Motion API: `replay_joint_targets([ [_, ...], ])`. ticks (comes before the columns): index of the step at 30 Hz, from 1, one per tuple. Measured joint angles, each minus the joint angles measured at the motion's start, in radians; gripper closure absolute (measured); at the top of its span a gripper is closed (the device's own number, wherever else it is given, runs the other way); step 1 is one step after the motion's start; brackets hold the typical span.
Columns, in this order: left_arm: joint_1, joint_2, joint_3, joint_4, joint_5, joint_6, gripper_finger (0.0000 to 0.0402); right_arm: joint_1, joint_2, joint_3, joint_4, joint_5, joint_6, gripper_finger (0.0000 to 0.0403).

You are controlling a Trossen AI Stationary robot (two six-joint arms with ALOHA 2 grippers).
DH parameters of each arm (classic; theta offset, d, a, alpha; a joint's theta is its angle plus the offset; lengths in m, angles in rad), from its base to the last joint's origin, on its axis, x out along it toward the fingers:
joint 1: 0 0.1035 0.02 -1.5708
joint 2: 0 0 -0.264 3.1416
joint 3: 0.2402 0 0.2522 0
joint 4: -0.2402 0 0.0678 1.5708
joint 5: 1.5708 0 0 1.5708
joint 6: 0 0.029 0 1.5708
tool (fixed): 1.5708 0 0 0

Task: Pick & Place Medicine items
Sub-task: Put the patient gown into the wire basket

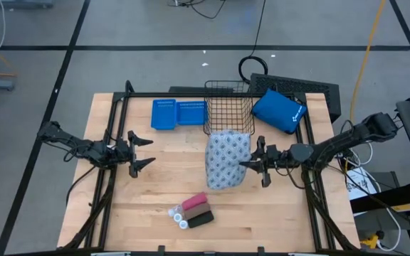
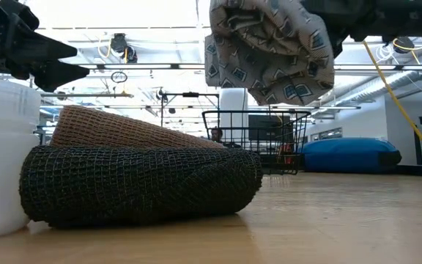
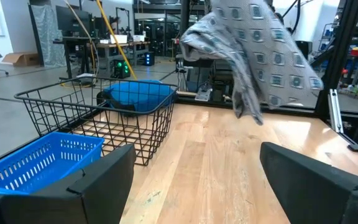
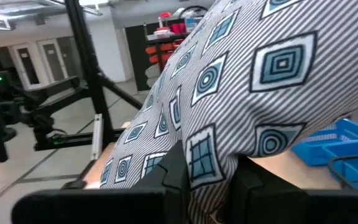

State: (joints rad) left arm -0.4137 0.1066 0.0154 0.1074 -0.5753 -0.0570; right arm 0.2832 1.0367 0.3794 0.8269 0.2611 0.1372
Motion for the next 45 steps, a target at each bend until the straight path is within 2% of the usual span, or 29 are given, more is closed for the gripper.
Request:
replay_joint_targets([
  [25,0.000,0.000,0.000,0.000,0.000,0.000,0.0050,-0.113,0.000,0.000,0.007,-0.007,0.000,0.0361],
  [45,0.000,0.000,0.000,0.000,0.000,0.000,0.0050,-0.337,0.000,0.000,0.040,-0.245,0.007,0.0361],
])
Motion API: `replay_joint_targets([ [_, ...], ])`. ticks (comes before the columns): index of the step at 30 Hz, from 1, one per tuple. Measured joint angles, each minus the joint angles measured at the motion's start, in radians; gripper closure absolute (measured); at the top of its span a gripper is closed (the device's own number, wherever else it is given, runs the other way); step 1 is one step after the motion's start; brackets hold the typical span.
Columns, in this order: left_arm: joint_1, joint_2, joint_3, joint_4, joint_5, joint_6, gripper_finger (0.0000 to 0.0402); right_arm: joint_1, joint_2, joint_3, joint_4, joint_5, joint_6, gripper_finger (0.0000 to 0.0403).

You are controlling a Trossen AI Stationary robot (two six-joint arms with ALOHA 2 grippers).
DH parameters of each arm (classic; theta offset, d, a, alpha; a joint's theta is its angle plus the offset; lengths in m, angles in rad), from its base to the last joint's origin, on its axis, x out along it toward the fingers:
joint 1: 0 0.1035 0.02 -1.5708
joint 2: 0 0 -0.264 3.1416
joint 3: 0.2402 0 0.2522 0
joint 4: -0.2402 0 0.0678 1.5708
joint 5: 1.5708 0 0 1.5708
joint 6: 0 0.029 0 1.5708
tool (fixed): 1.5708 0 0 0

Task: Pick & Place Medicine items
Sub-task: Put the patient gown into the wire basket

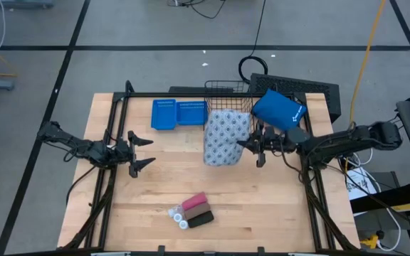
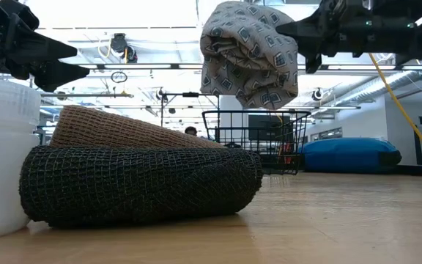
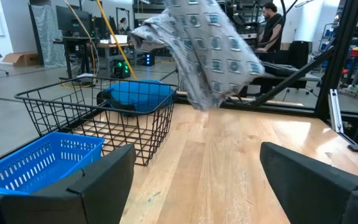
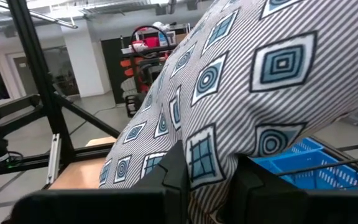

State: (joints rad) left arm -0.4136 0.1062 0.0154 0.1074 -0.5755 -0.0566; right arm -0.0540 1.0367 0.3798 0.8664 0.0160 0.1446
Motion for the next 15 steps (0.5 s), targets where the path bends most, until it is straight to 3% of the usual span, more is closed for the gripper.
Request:
replay_joint_targets([
  [15,0.000,0.000,0.000,0.000,0.000,0.000,0.0050,-0.225,0.000,0.000,0.055,-0.273,0.027,0.0361],
])
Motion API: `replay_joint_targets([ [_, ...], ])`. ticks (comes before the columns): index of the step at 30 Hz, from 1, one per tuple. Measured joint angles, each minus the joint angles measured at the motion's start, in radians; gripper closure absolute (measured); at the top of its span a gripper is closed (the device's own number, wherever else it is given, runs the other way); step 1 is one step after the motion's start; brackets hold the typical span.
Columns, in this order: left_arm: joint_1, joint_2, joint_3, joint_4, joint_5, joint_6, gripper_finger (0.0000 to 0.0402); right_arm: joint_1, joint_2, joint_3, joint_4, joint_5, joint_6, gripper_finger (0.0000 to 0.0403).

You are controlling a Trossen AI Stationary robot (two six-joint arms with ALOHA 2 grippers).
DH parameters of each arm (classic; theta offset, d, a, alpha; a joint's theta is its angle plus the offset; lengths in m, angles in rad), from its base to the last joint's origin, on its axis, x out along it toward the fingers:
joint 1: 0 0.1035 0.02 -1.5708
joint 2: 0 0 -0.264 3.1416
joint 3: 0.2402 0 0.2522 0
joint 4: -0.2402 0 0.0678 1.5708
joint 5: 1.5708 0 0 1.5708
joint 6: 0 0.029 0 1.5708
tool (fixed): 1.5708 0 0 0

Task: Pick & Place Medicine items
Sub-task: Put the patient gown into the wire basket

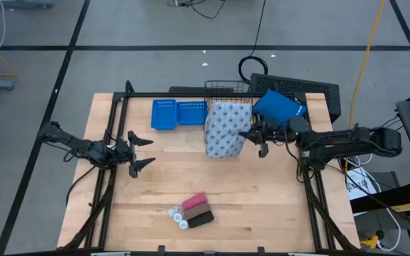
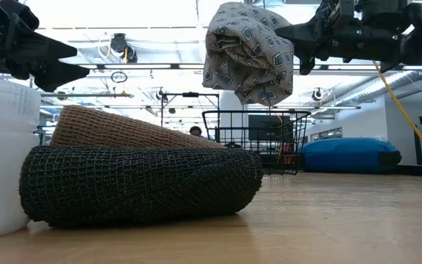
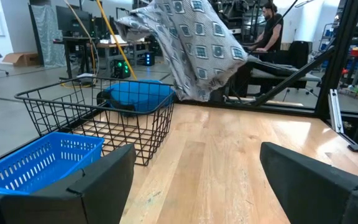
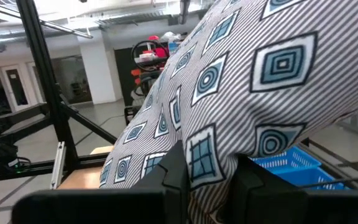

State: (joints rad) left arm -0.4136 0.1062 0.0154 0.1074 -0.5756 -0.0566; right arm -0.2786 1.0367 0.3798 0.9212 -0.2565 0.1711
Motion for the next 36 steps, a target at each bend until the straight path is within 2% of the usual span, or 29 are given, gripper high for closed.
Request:
replay_joint_targets([
  [9,0.000,0.000,0.000,0.000,0.000,0.000,0.0050,-0.149,0.003,0.000,0.011,-0.165,-0.002,0.0361],
  [17,0.000,0.000,0.000,0.000,0.000,0.000,0.0050,-0.295,0.062,0.008,0.082,-0.319,-0.135,0.0361],
  [22,0.000,0.000,0.000,0.000,0.000,0.000,0.0050,-0.409,0.129,0.100,0.077,-0.458,-0.146,0.0361],
  [27,0.000,0.000,0.000,0.000,0.000,0.000,0.0050,-0.463,0.220,0.221,0.069,-0.576,-0.090,0.0361],
  [36,0.000,0.000,0.000,0.000,0.000,0.000,0.0050,-0.521,0.308,0.261,-0.068,-0.564,-0.006,0.0361],
])
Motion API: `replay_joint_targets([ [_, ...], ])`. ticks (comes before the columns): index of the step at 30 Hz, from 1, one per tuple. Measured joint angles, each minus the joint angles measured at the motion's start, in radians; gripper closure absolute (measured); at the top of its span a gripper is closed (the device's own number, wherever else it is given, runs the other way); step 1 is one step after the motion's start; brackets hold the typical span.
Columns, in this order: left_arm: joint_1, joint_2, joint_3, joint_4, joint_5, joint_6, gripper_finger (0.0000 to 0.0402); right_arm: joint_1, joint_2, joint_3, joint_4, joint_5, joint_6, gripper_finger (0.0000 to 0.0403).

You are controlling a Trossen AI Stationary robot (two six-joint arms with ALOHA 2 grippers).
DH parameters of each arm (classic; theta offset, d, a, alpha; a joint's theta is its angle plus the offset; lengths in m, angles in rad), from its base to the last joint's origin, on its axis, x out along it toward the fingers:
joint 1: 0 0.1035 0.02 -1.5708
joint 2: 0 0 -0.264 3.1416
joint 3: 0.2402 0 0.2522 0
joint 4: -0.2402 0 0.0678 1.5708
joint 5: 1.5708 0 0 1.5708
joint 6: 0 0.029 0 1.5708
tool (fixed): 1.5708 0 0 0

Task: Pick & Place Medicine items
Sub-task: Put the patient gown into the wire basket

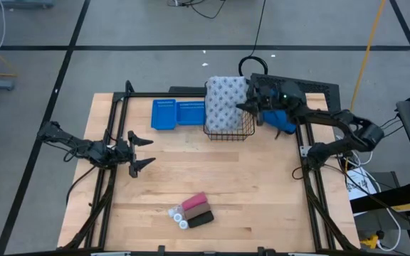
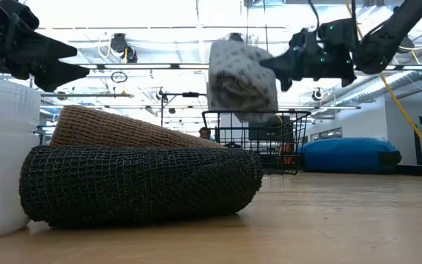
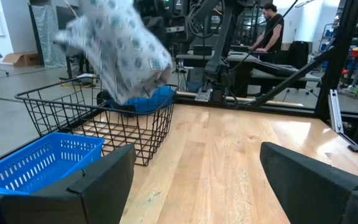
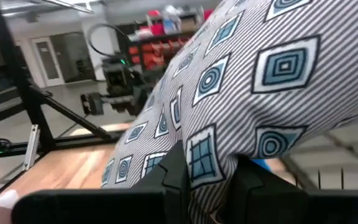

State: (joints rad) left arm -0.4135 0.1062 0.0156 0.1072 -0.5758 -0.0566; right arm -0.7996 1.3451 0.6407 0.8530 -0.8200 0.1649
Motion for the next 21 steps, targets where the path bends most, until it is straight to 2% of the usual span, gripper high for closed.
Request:
replay_joint_targets([
  [2,0.000,0.000,0.000,0.000,0.000,0.000,0.0050,-0.007,0.002,0.000,-0.041,0.035,0.004,0.0361],
  [13,0.000,0.000,0.000,0.000,0.000,0.000,0.0050,-0.013,0.011,0.000,-0.268,0.067,-0.009,0.0361],
  [21,0.000,0.000,0.000,0.000,0.000,0.000,0.0050,-0.012,0.085,0.000,-0.293,0.069,0.007,0.0361],
])
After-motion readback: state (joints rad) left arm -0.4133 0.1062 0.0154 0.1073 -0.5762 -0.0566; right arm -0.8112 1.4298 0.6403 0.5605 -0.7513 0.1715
